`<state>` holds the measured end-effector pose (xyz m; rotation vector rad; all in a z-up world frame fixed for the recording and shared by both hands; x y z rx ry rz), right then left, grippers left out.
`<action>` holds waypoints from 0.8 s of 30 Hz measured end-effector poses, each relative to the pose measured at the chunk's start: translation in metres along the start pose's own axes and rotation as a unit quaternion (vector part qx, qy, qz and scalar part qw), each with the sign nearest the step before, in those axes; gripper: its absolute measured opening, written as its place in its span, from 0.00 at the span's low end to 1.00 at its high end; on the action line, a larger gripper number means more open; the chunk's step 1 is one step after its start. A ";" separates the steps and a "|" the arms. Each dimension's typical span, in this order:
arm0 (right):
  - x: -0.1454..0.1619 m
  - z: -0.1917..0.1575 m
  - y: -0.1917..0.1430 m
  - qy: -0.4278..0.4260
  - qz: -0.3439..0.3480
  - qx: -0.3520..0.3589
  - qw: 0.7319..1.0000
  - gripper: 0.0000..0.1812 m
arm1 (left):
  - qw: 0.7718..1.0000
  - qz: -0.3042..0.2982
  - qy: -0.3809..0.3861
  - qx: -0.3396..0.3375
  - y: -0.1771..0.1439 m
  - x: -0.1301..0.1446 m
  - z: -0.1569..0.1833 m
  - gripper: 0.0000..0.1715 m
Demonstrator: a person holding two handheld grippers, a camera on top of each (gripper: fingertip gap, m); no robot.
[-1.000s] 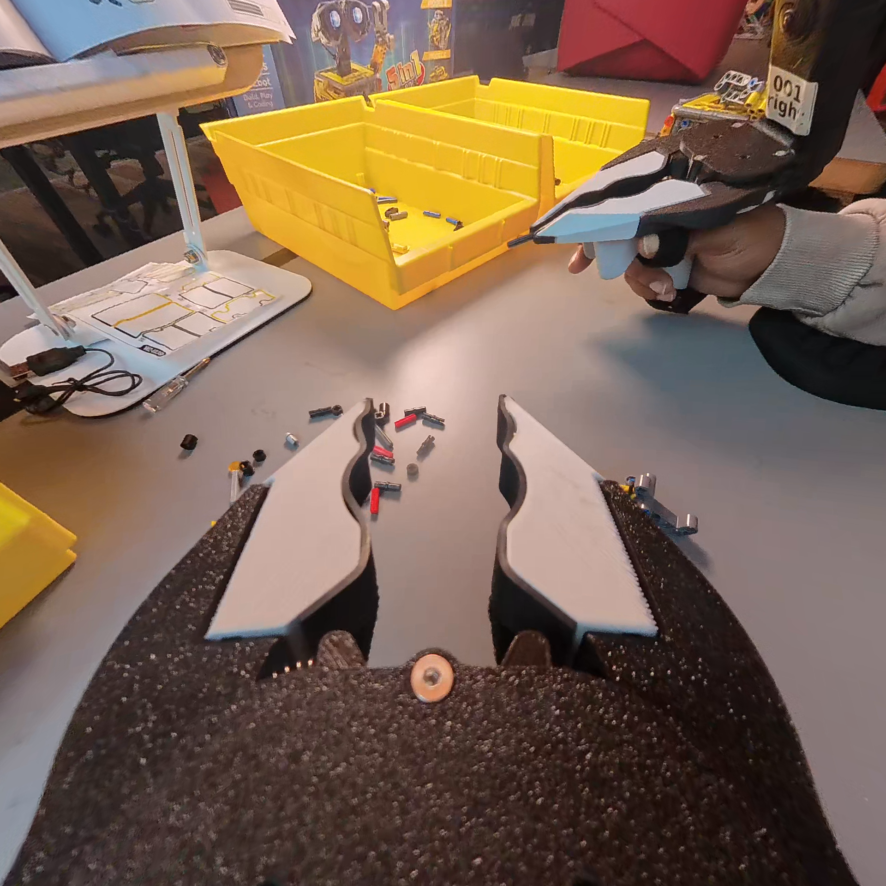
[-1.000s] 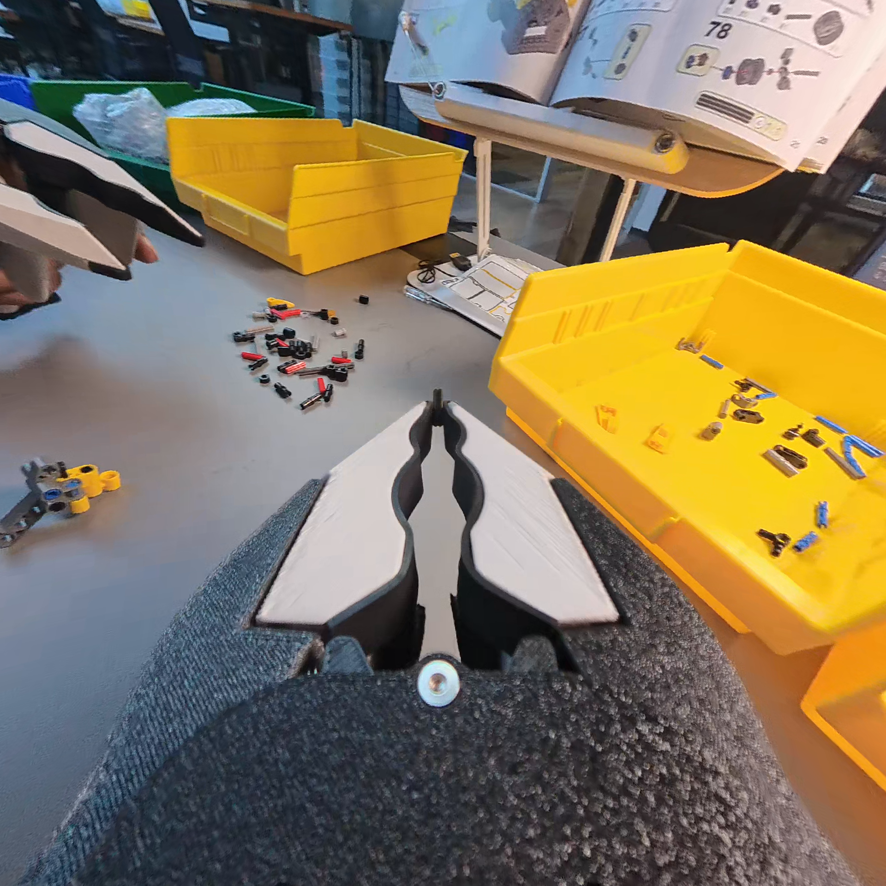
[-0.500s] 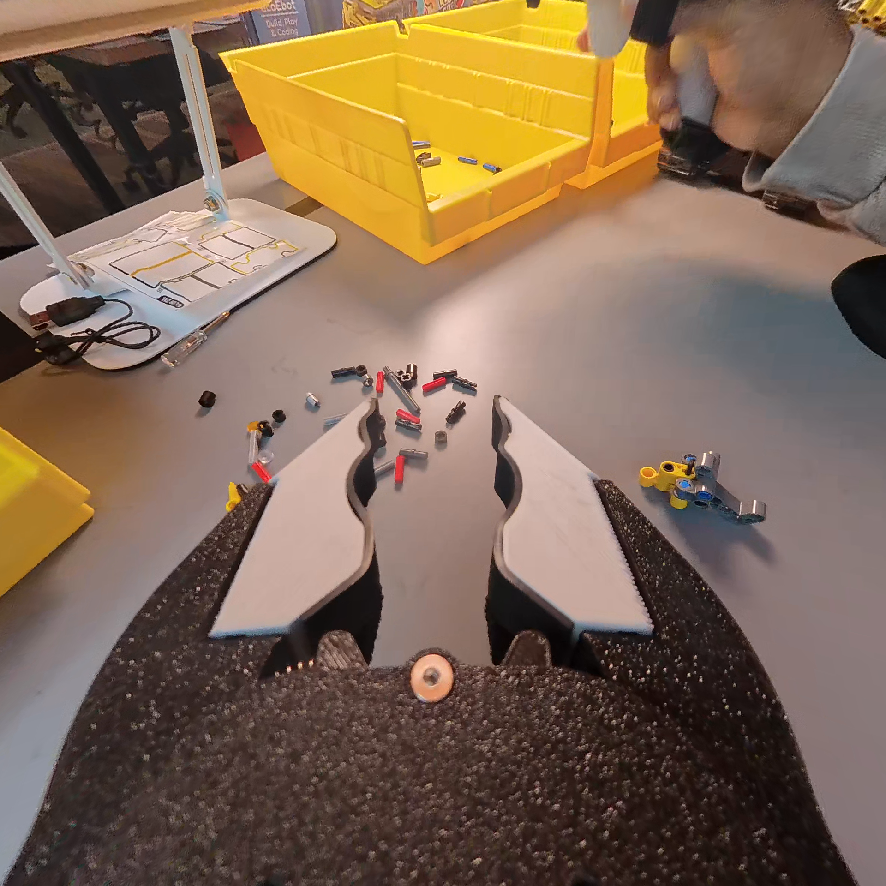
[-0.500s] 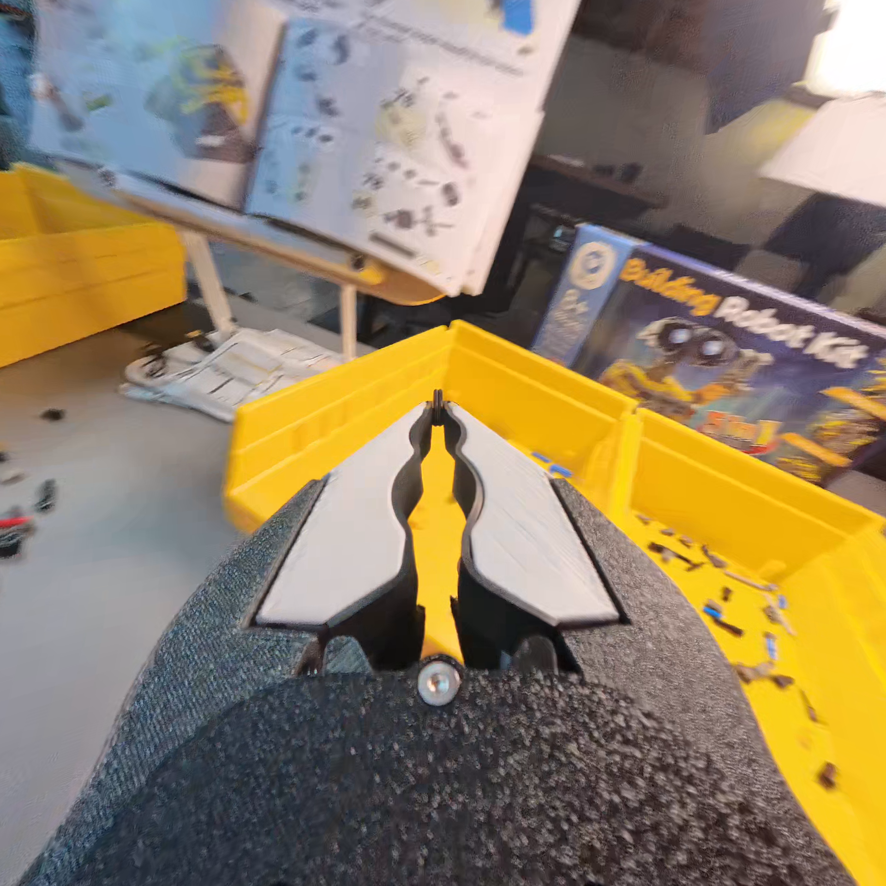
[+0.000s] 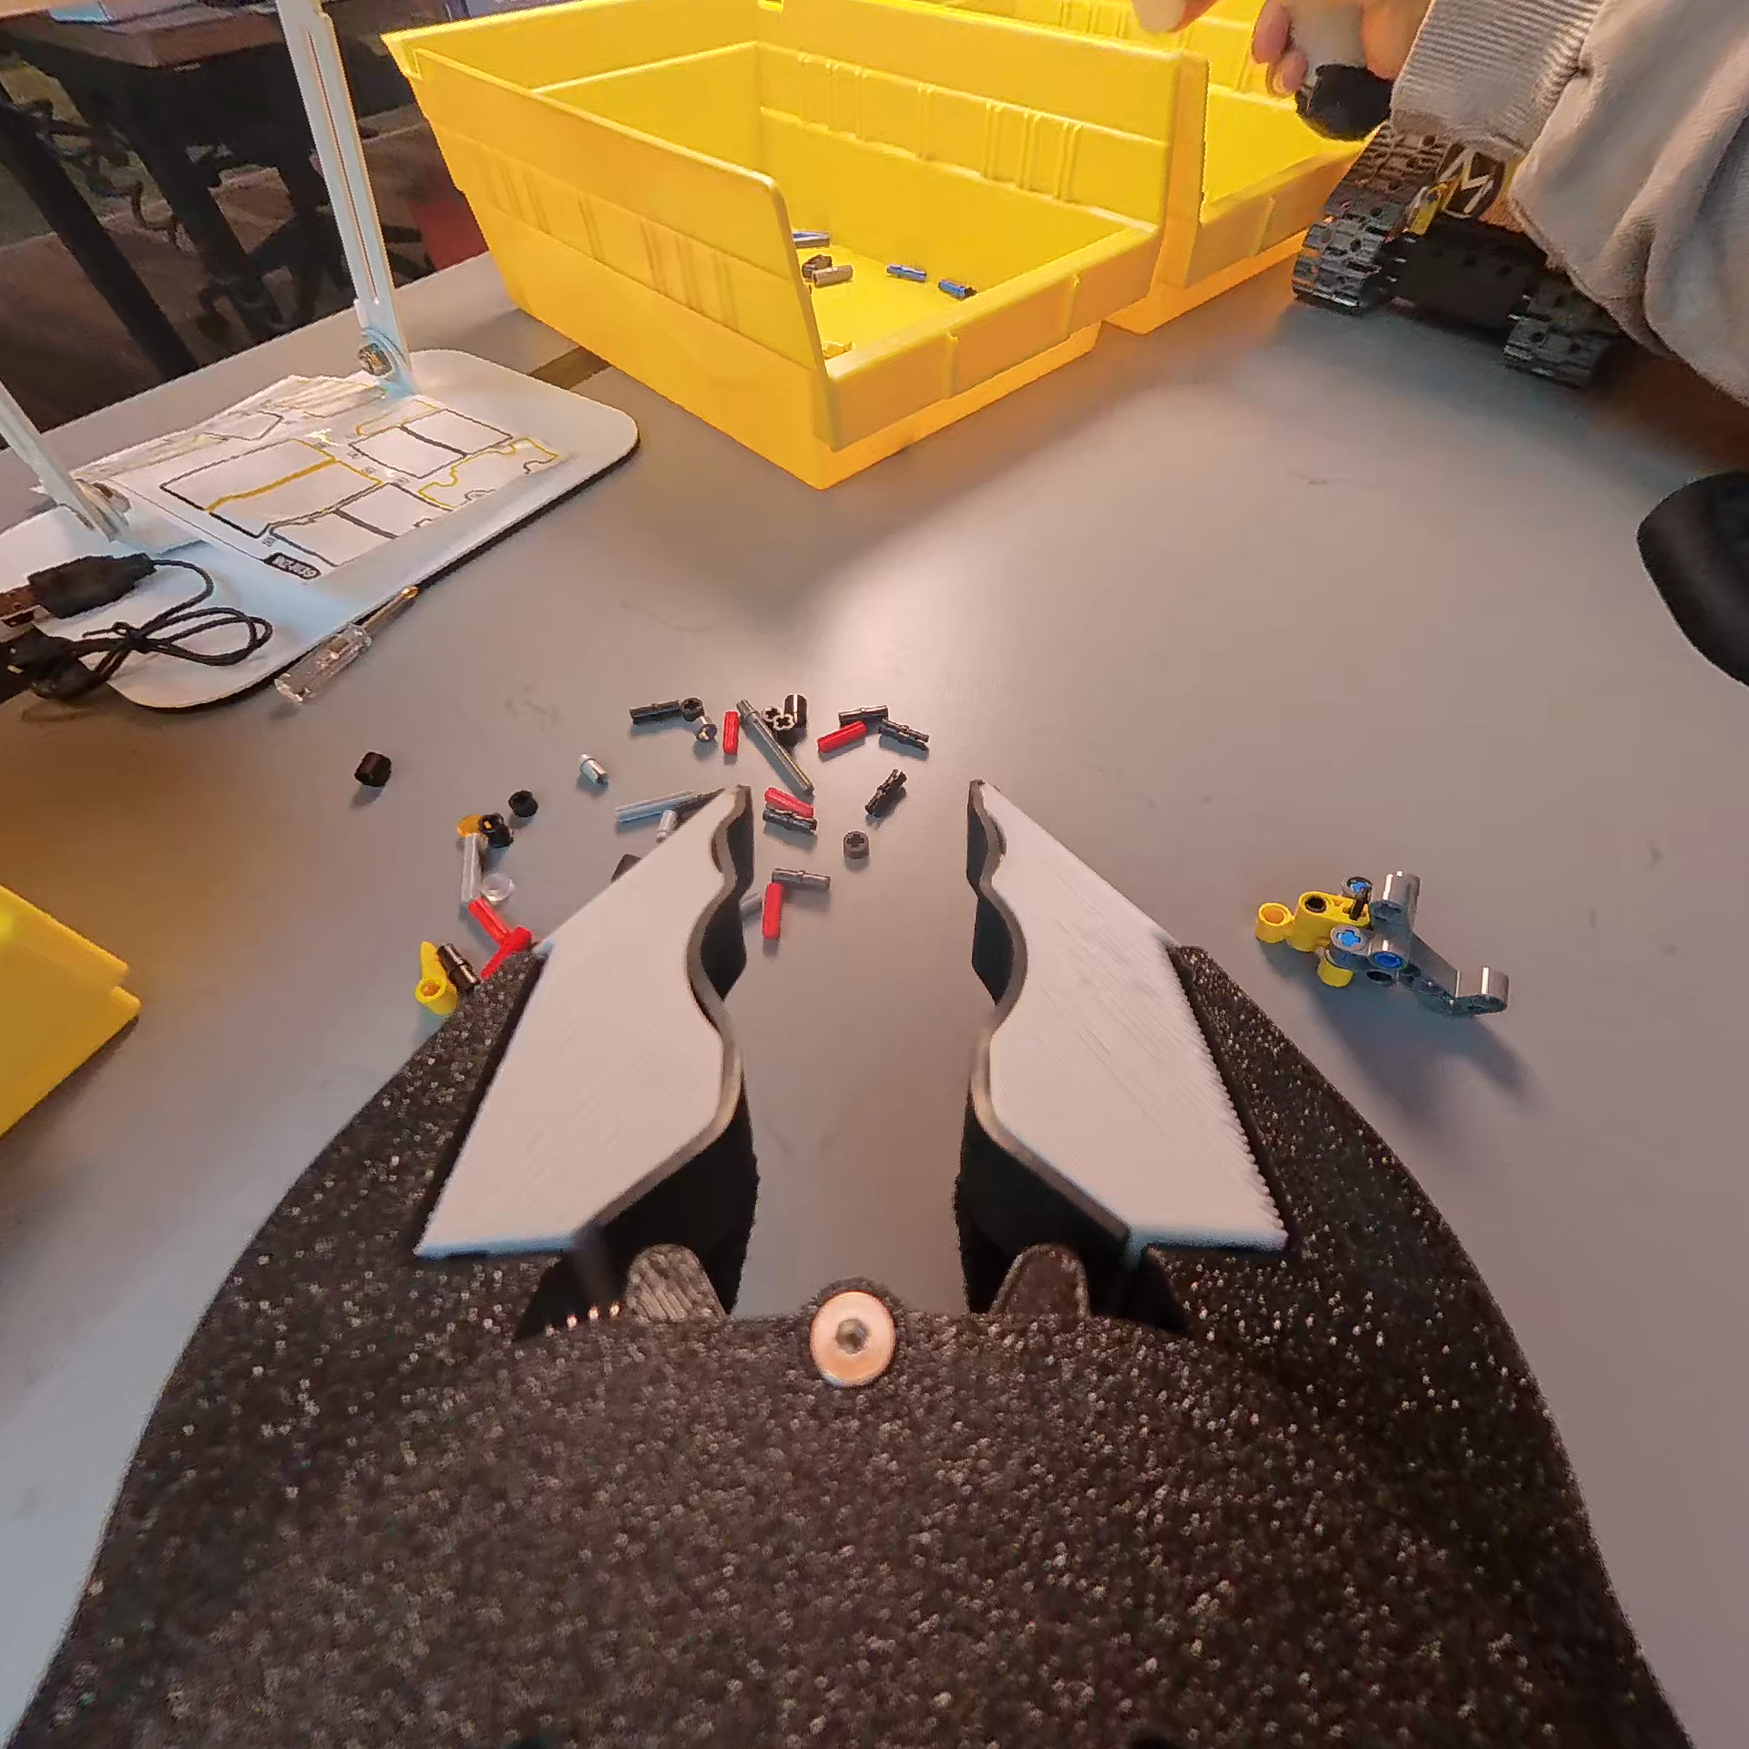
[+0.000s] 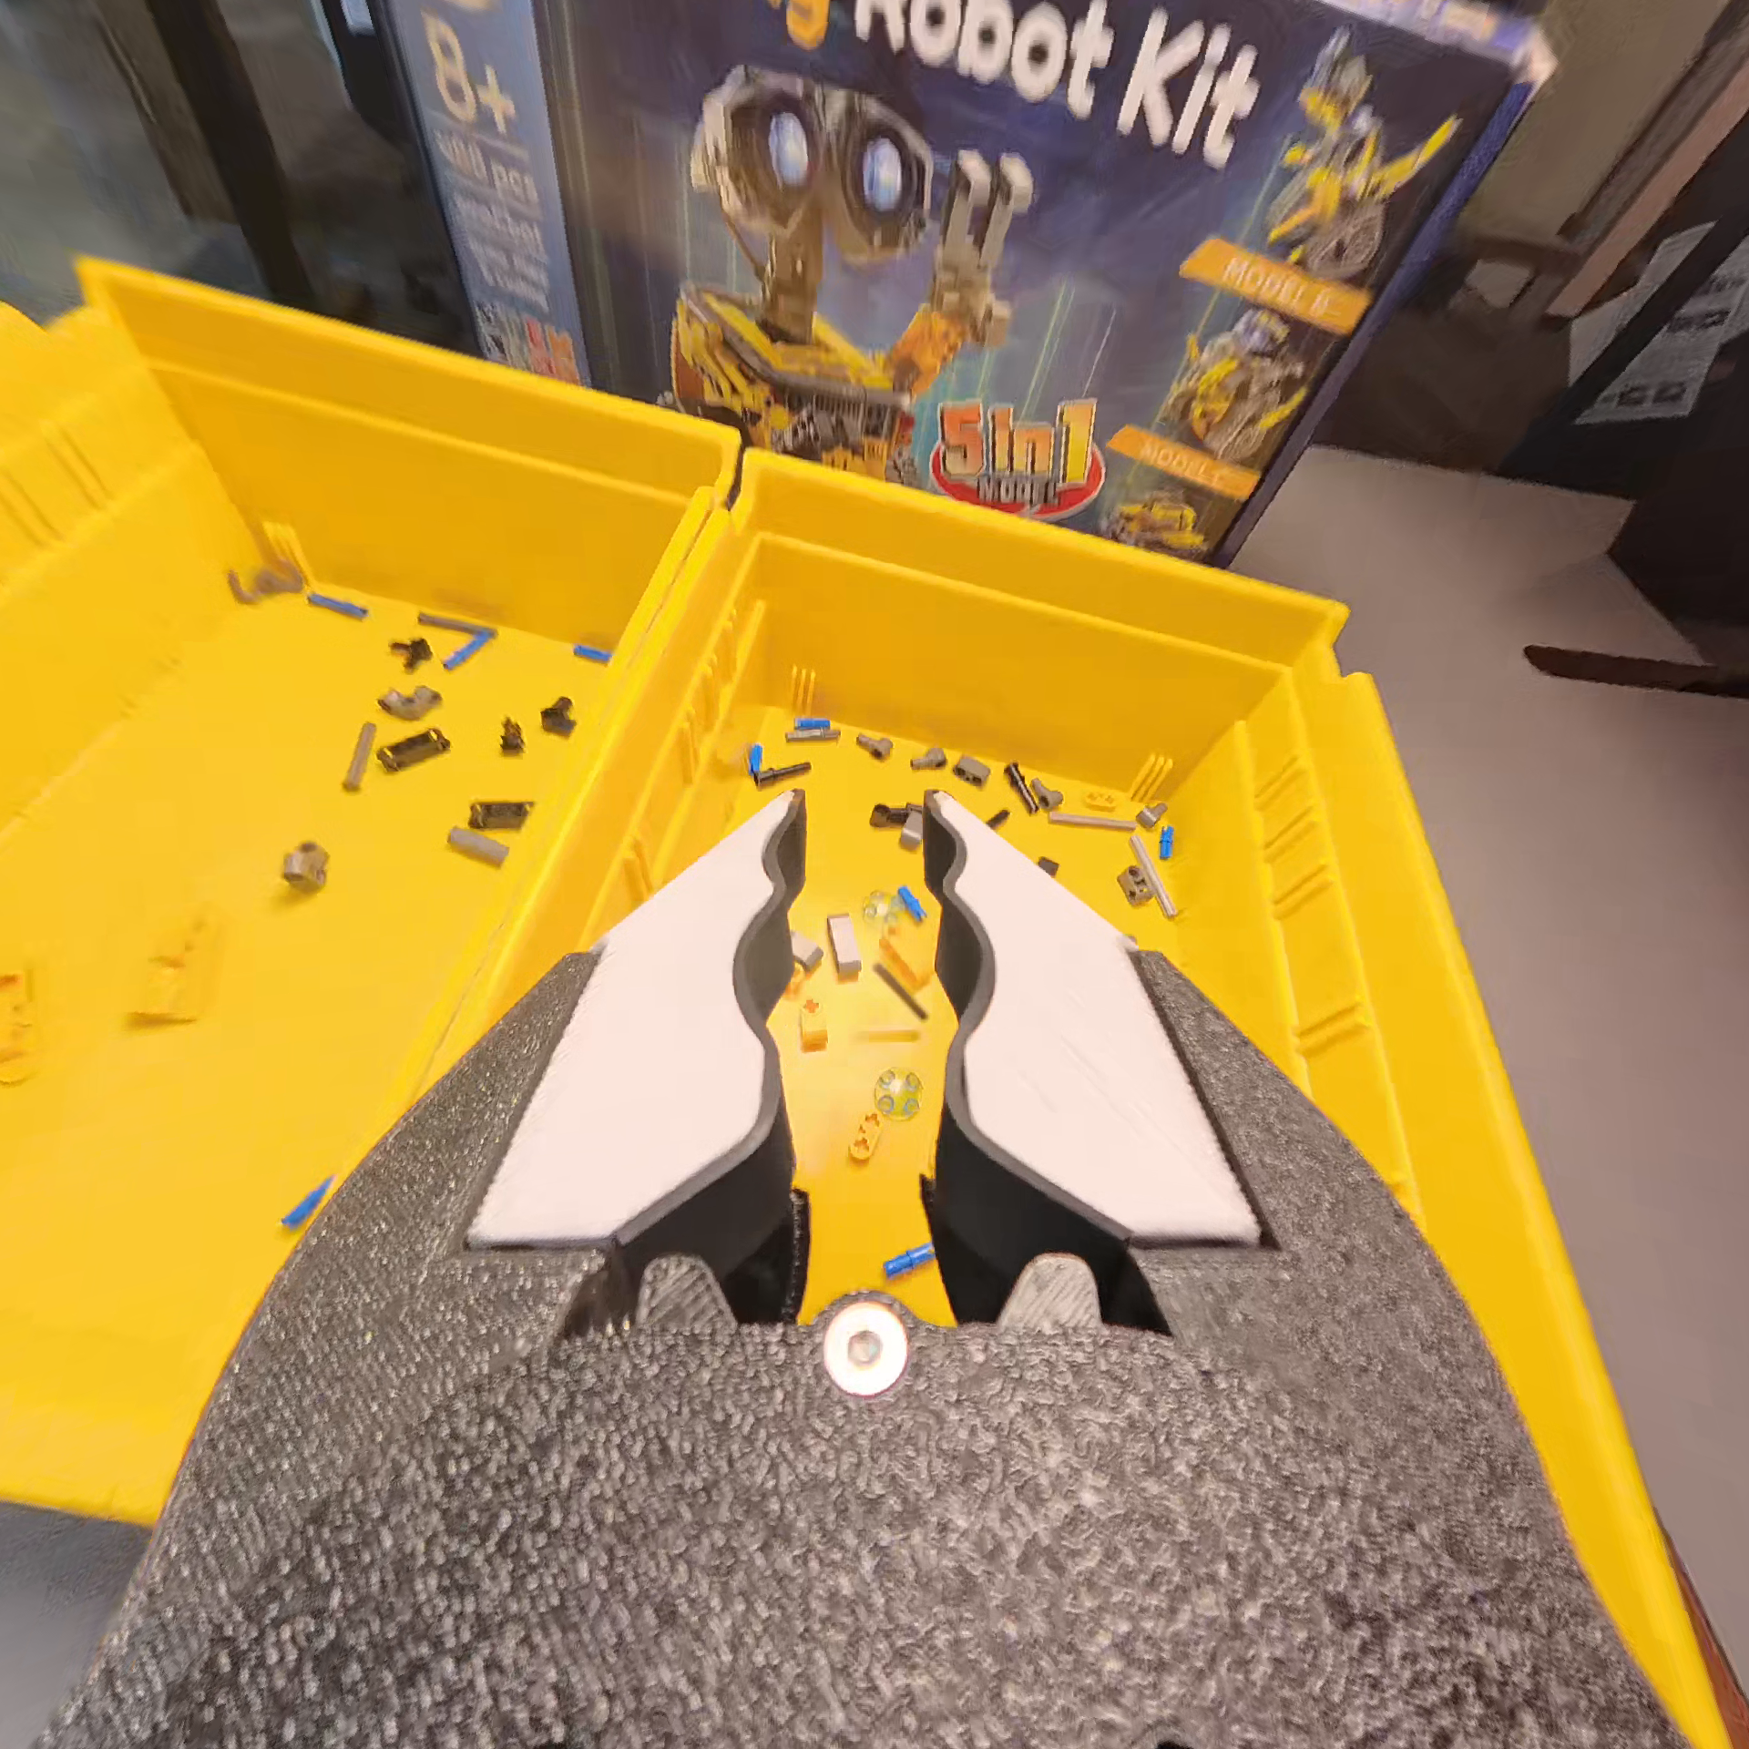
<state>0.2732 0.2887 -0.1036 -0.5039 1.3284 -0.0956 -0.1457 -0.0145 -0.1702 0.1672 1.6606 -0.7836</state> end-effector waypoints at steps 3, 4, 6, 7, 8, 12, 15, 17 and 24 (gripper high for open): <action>-0.018 -0.013 -0.027 -0.007 0.063 -0.019 0.998 0.15 | 1.000 -0.006 0.006 0.007 0.001 0.000 0.002 0.26; -0.020 -0.018 -0.036 -0.014 0.067 -0.024 0.997 0.18 | 1.000 -0.008 0.009 0.010 0.002 0.001 0.003 0.26; -0.025 -0.035 -0.057 -0.010 0.097 -0.068 0.993 0.20 | 1.000 -0.010 0.015 0.023 0.003 0.001 0.007 0.26; -0.026 -0.052 -0.069 -0.009 0.110 -0.115 0.987 0.20 | 0.999 -0.012 0.018 0.033 0.002 0.001 0.010 0.26; -0.025 -0.072 -0.081 -0.015 0.118 -0.168 0.979 0.20 | 0.999 -0.015 0.022 0.044 0.002 0.000 0.013 0.27; 0.010 -0.179 -0.132 -0.057 0.070 -0.443 0.892 0.19 | 0.994 -0.020 0.038 0.097 0.000 -0.001 0.024 0.28; 0.061 -0.257 -0.172 -0.092 -0.031 -0.647 0.757 0.20 | 0.987 -0.020 0.036 0.157 -0.004 -0.001 0.034 0.27; 0.089 -0.287 -0.183 -0.171 -0.052 -0.673 0.718 0.20 | 0.981 -0.023 0.049 0.187 -0.006 0.000 0.042 0.26; 0.125 -0.323 -0.192 -0.328 -0.061 -0.651 0.682 0.08 | 0.962 -0.051 0.085 0.253 -0.004 0.007 0.064 0.17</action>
Point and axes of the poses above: each gripper's, where its closed fingertips meet, y out along the fingers, x out of its underside, z = x × y across the jaws, the point moved 8 cm from there along -y, back along the fingers, and after that the axes turned 4 degrees about -x, right-handed, at the moved point
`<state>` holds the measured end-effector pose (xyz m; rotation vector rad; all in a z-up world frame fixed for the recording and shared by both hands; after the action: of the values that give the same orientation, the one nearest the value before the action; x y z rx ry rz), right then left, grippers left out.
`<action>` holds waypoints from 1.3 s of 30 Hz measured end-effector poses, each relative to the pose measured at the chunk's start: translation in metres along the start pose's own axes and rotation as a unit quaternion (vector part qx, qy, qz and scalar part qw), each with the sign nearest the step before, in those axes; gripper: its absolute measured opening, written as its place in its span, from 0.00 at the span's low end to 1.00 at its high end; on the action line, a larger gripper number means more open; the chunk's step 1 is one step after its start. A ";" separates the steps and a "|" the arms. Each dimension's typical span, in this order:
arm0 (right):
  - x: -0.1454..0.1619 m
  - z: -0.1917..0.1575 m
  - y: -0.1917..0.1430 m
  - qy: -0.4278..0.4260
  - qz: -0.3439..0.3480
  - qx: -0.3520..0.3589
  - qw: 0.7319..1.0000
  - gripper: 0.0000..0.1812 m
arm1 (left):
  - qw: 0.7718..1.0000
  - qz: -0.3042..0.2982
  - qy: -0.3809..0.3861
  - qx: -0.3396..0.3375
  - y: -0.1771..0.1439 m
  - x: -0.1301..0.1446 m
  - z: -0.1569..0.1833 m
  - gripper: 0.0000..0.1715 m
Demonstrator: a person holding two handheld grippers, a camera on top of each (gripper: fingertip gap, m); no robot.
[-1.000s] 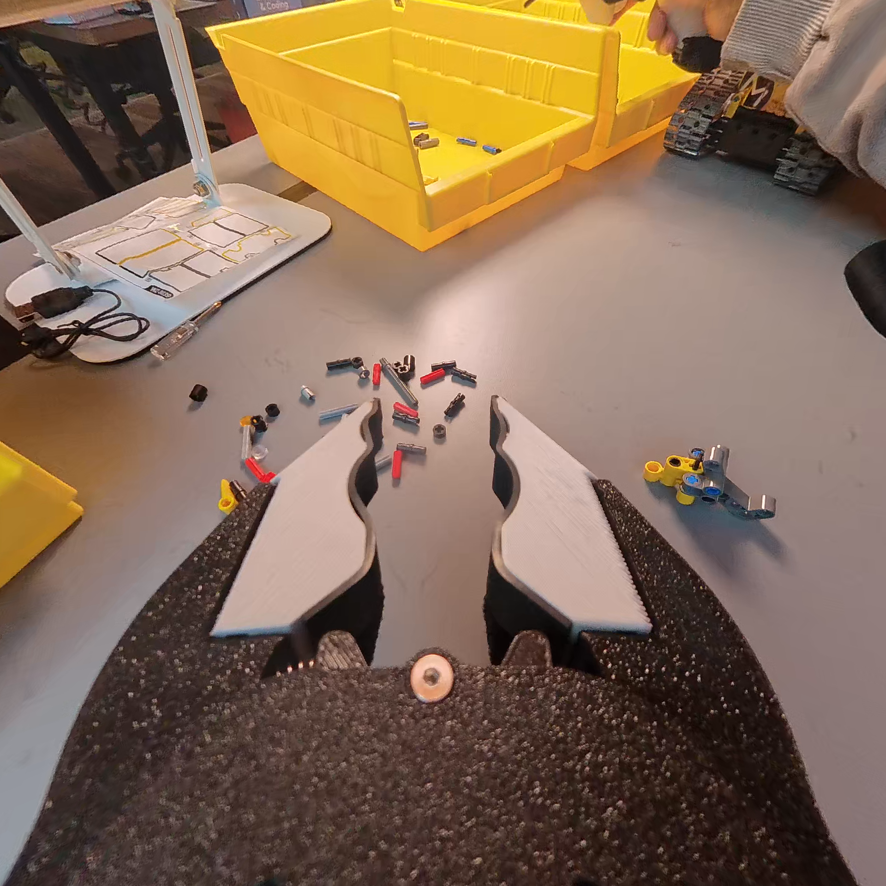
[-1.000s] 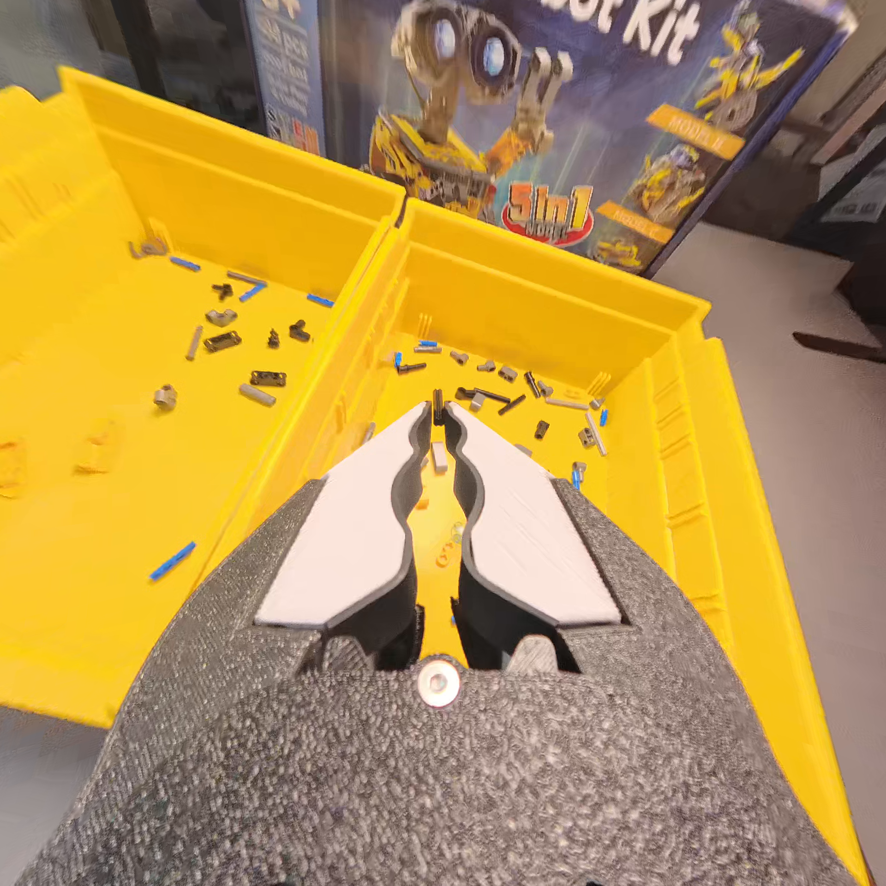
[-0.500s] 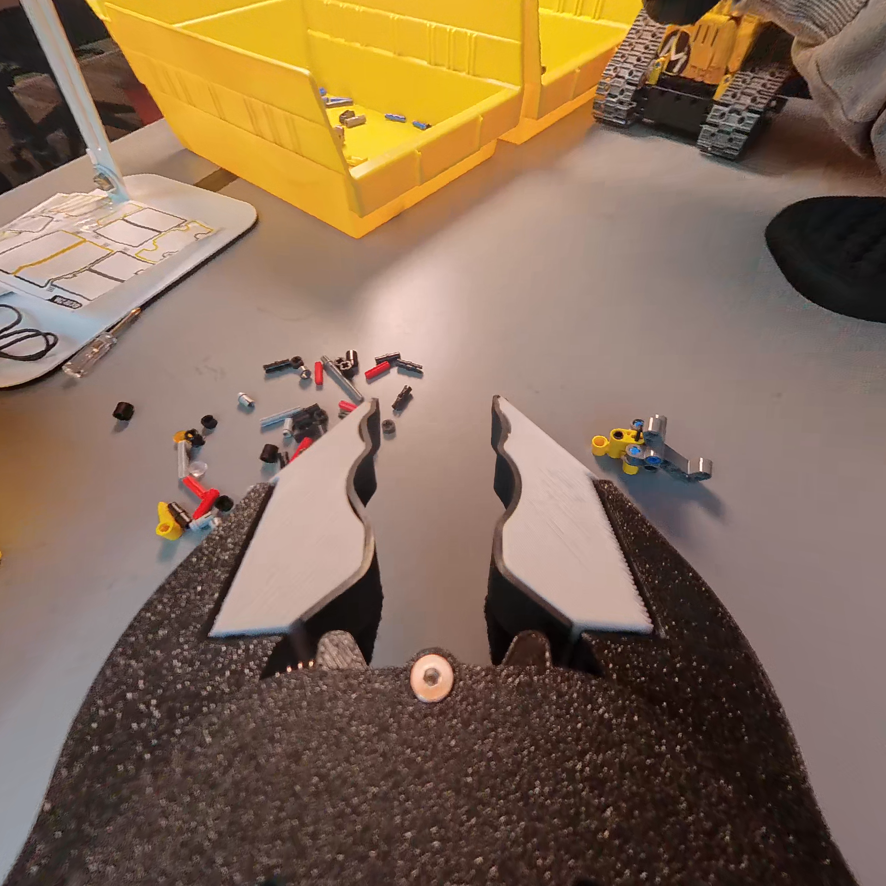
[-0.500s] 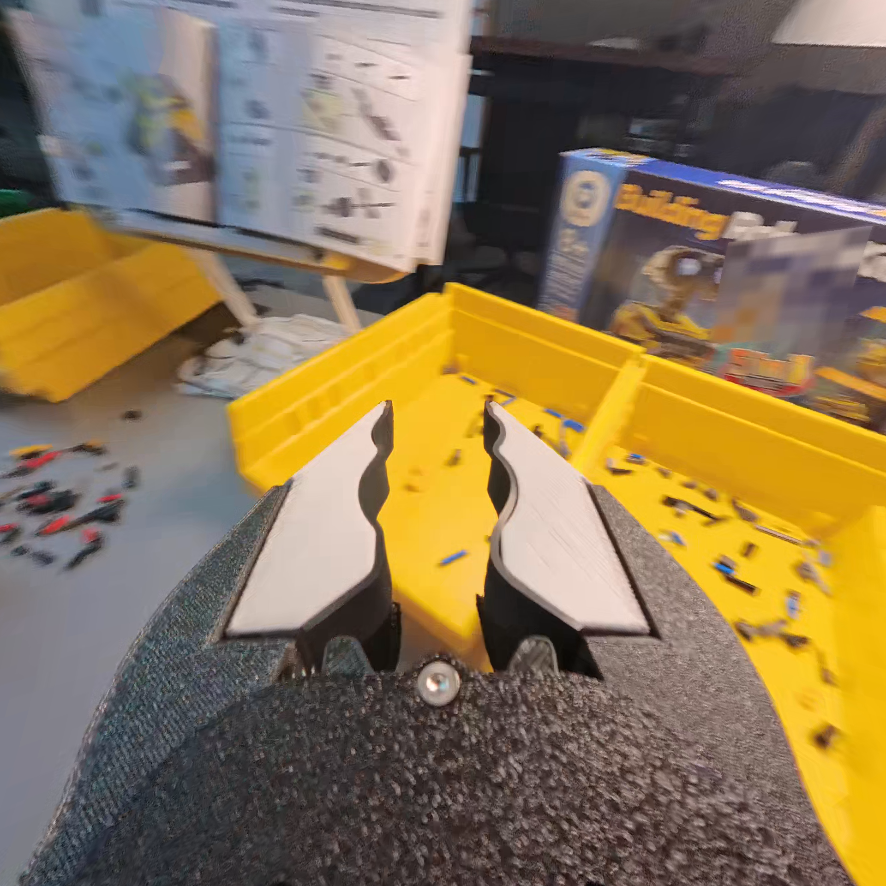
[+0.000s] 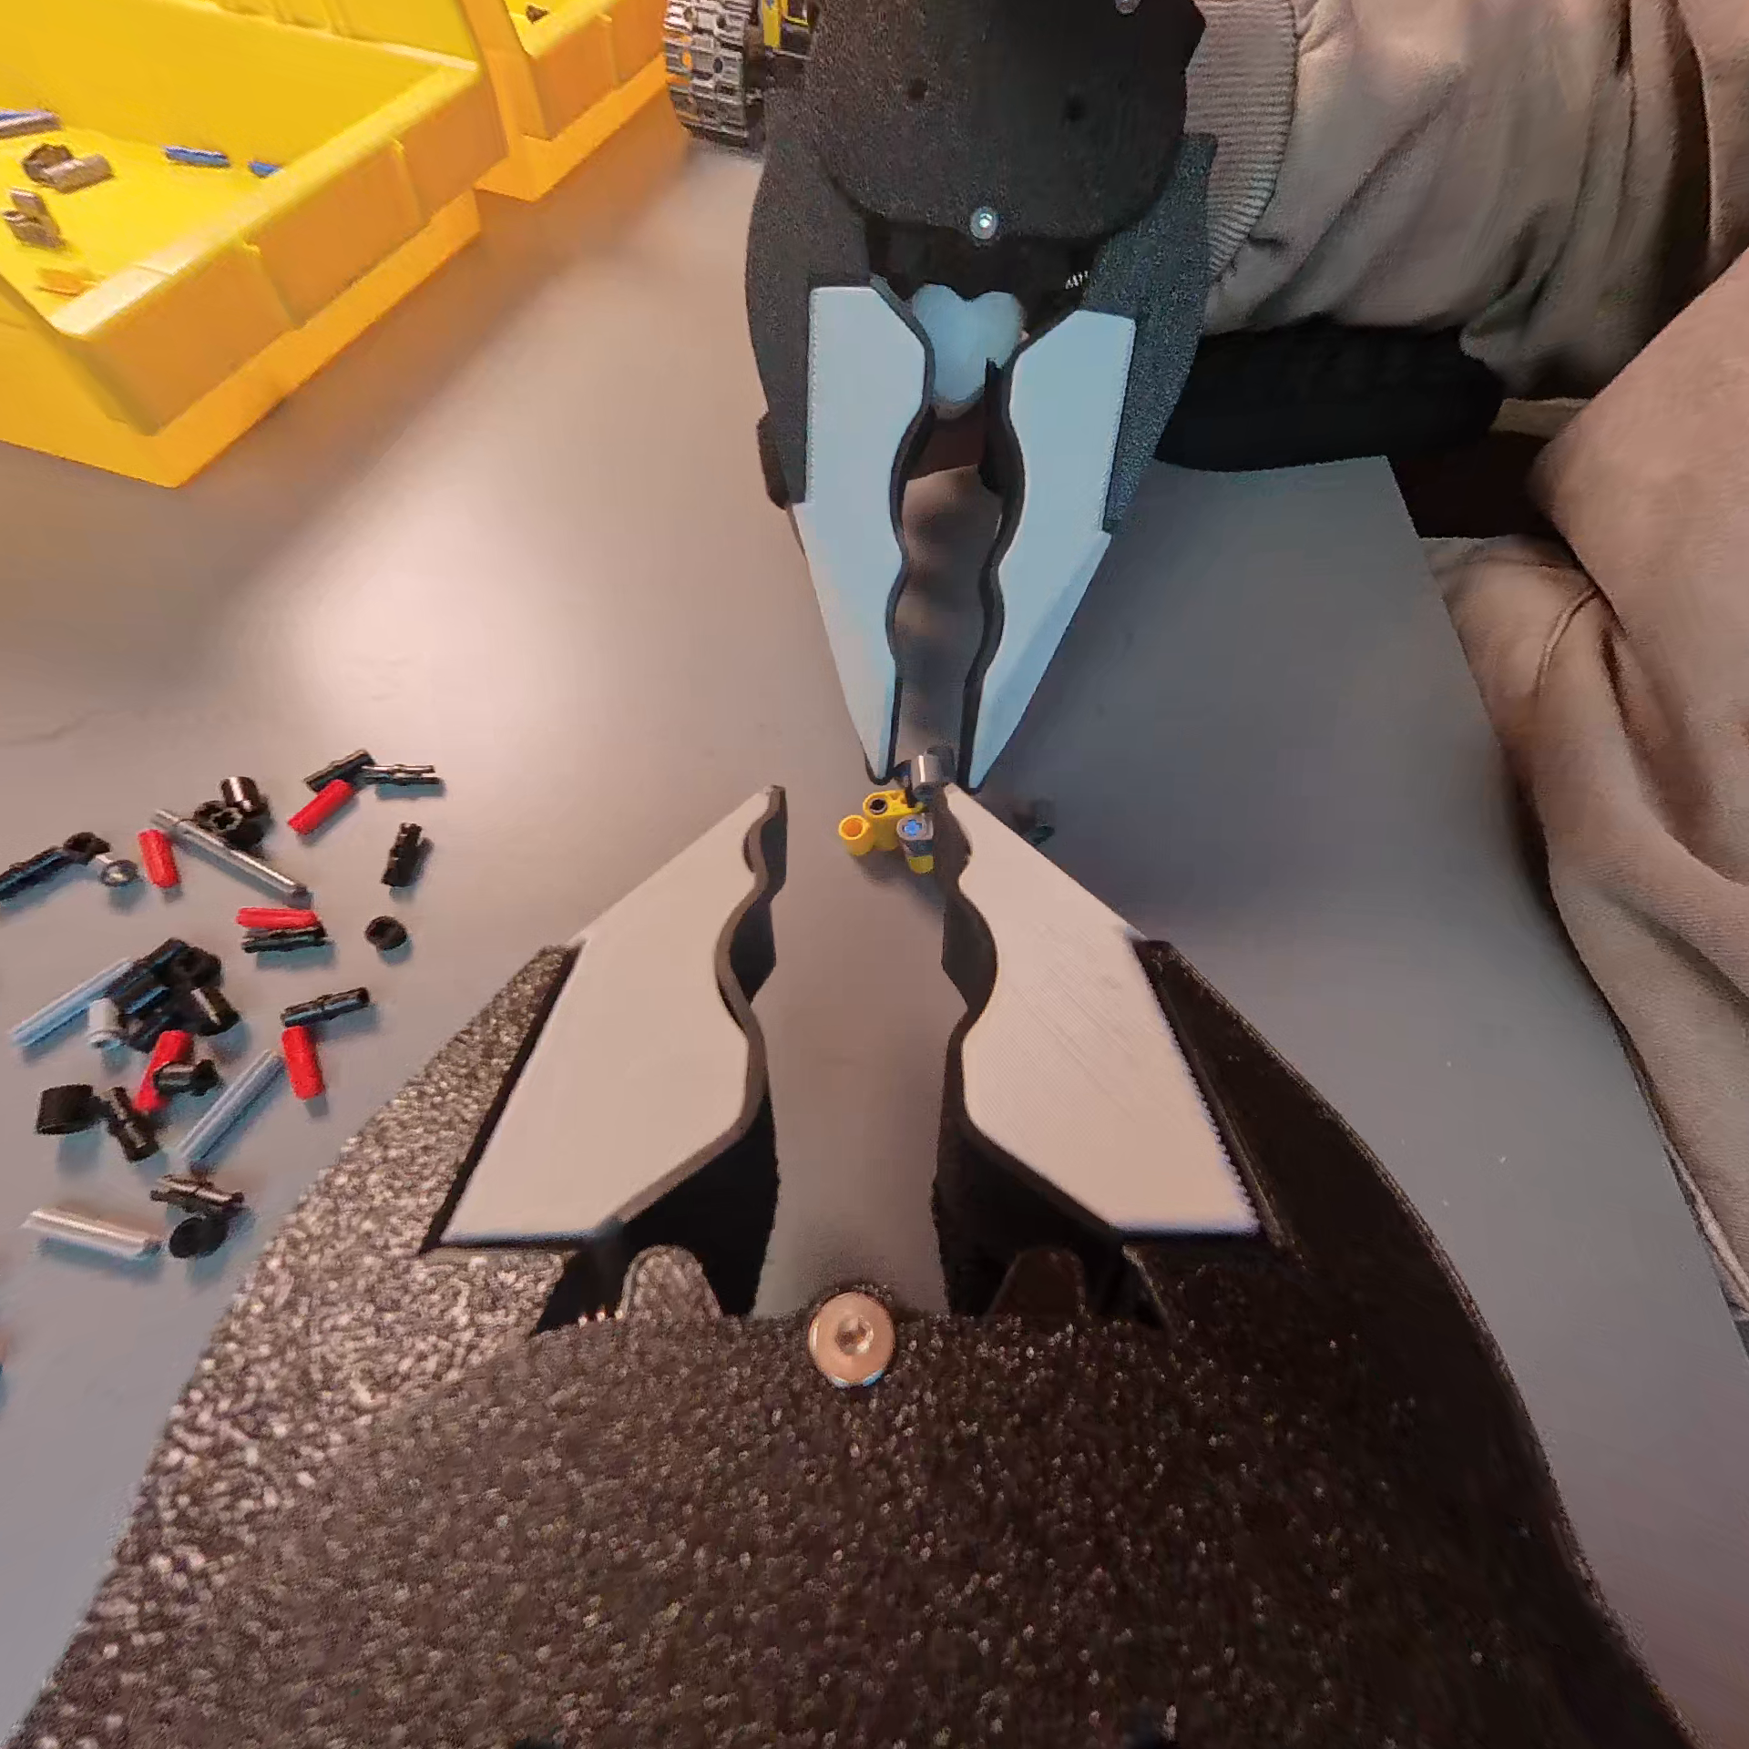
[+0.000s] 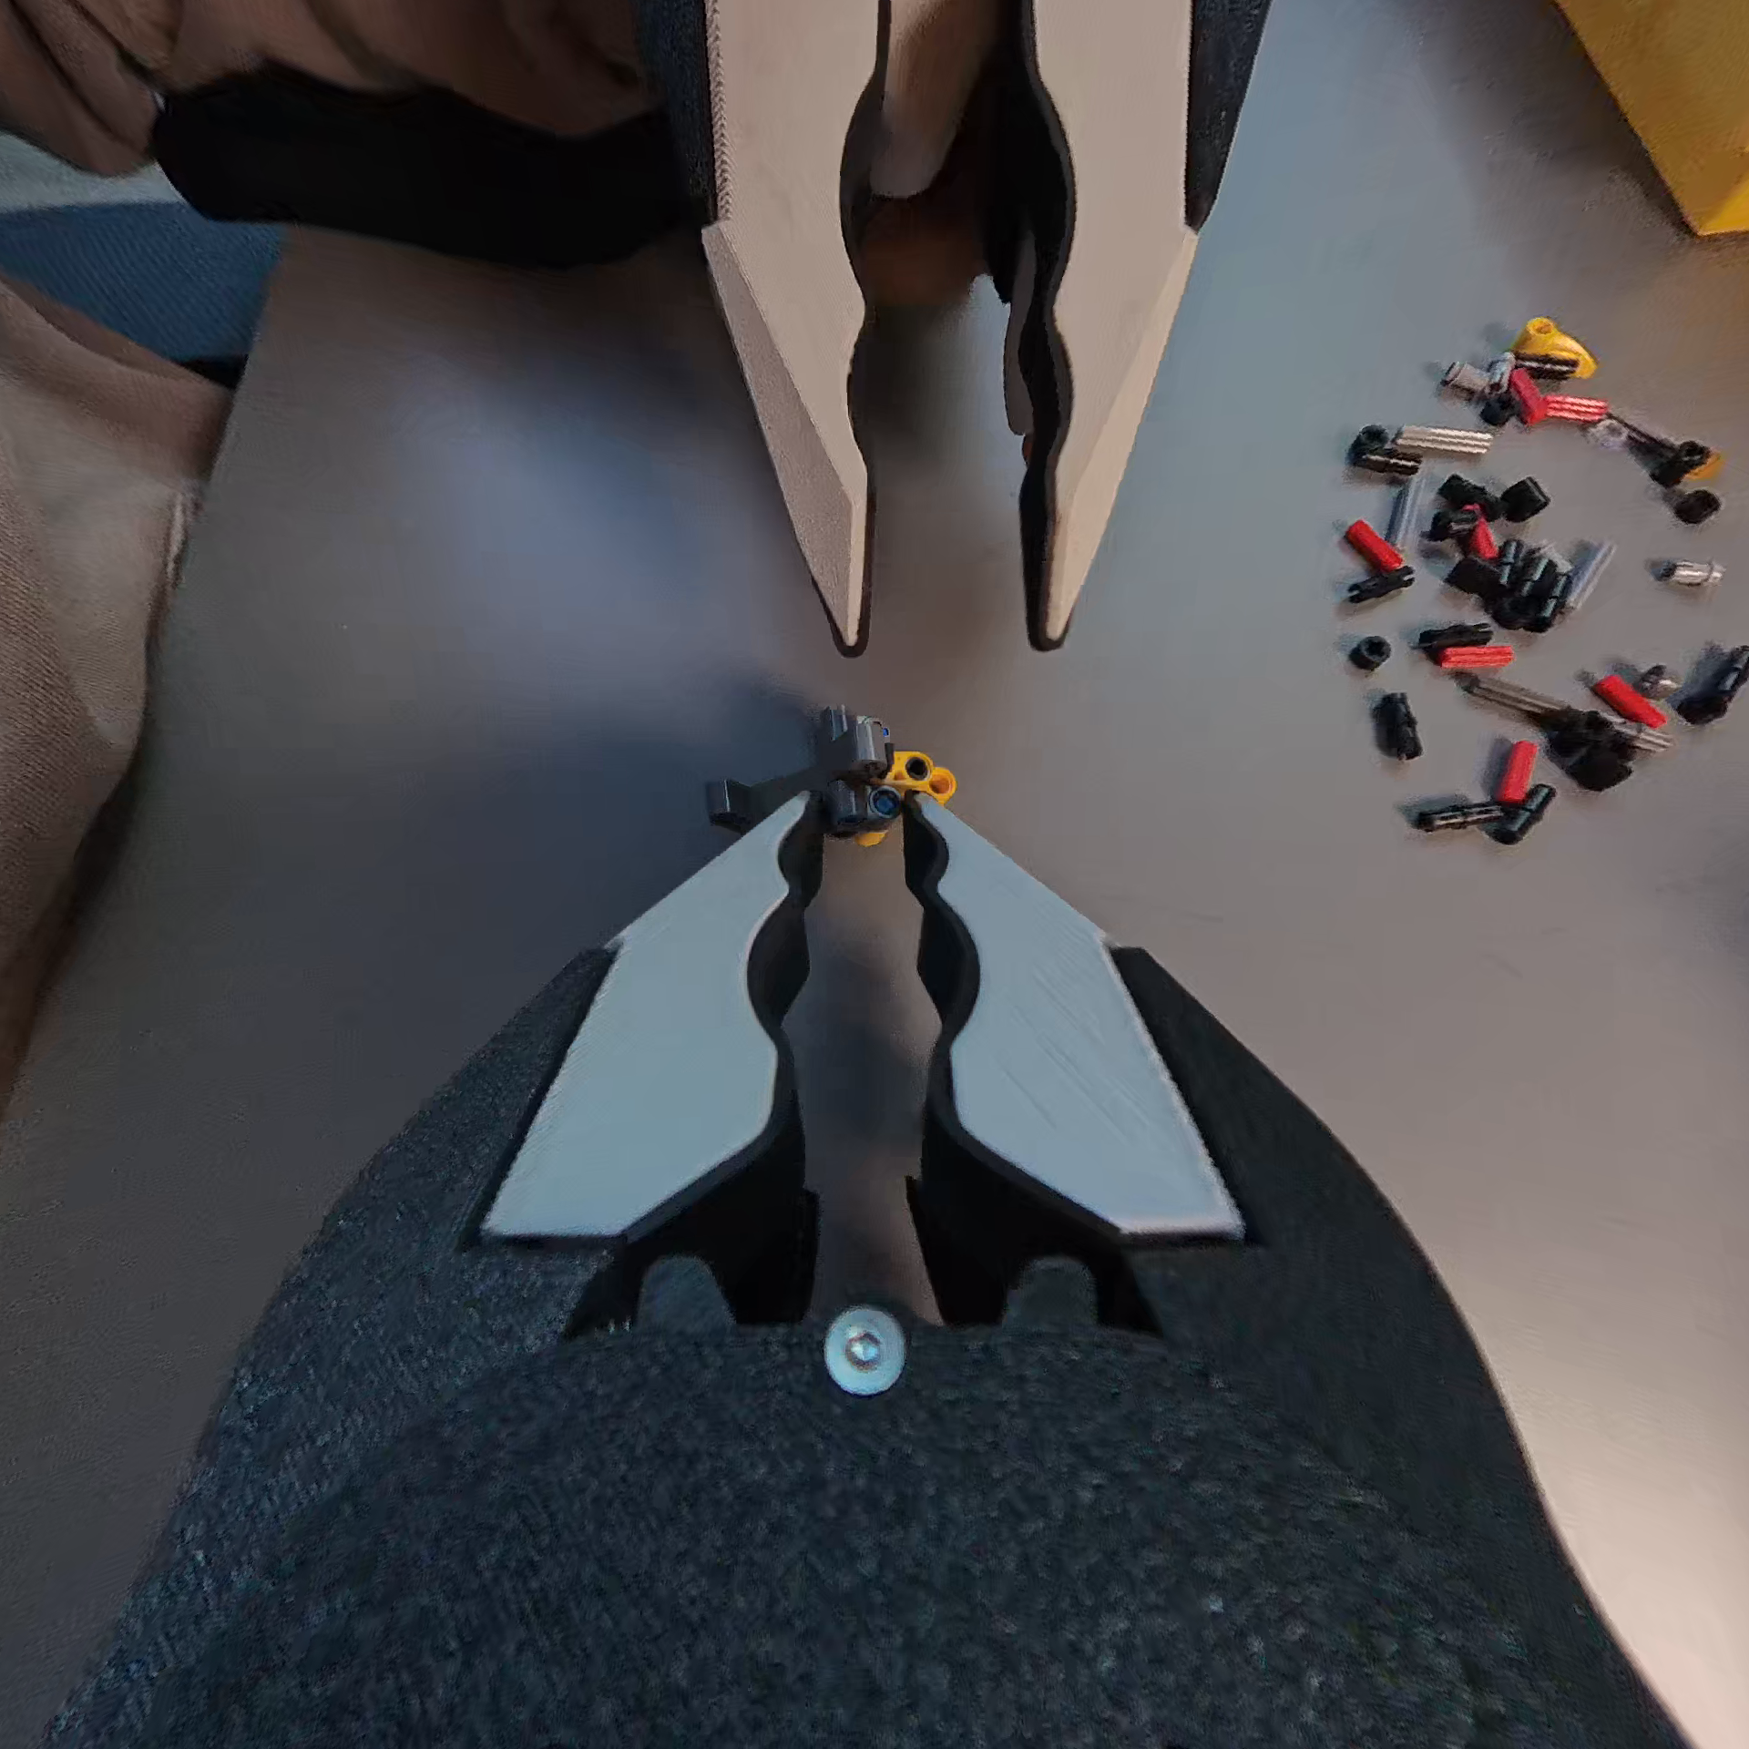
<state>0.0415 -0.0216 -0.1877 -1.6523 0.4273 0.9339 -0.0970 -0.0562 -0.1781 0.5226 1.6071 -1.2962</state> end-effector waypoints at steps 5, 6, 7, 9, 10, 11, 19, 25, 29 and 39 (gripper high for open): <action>-0.004 -0.003 -0.002 -0.081 0.031 0.051 0.995 0.07 | 0.999 -0.019 0.016 0.023 0.005 0.003 0.008 0.16; -0.005 -0.004 -0.005 -0.105 0.041 0.069 0.991 0.07 | 0.999 -0.017 0.013 0.023 0.004 0.002 0.008 0.18; -0.008 -0.006 -0.008 -0.125 0.058 0.086 0.987 0.07 | 1.000 -0.011 0.008 0.022 0.004 0.001 0.008 0.20; -0.013 -0.007 -0.014 -0.160 0.083 0.128 0.975 0.07 | 1.000 0.011 -0.008 0.021 0.002 -0.004 0.006 0.21; -0.015 -0.008 -0.017 -0.177 0.091 0.149 0.969 0.07 | 0.999 0.021 -0.018 0.018 0.000 -0.006 0.004 0.21; -0.017 -0.009 -0.020 -0.192 0.097 0.167 0.962 0.07 | 0.999 0.034 -0.026 0.015 -0.001 -0.008 0.003 0.21; -0.033 -0.019 -0.038 -0.266 0.171 0.260 0.913 0.07 | 0.986 0.145 -0.082 0.031 -0.011 -0.029 0.000 0.17; -0.036 -0.015 -0.043 -0.240 0.213 0.274 0.907 0.07 | 0.987 0.153 -0.048 -0.005 -0.015 -0.037 0.003 0.06; -0.024 -0.002 -0.042 -0.169 0.214 0.240 0.932 0.08 | 0.987 0.088 0.041 -0.125 -0.015 -0.034 0.000 0.04; -0.024 0.019 -0.033 0.074 0.250 0.153 0.953 0.23 | 0.932 0.005 0.217 -0.289 -0.005 -0.031 0.004 0.04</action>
<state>0.0426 0.0016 -0.1490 -1.3521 1.0754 1.0479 -0.0862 -0.0543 -0.1486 0.4586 2.2371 -0.6558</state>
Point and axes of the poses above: each gripper's, where its closed fingertips meet, y out along the fingers, x out of its underside, z = x × y across the jaws, the point moved 8 cm from there along -y, back along the fingers, and after that the axes turned 4 degrees about -x, right-handed, at the moved point
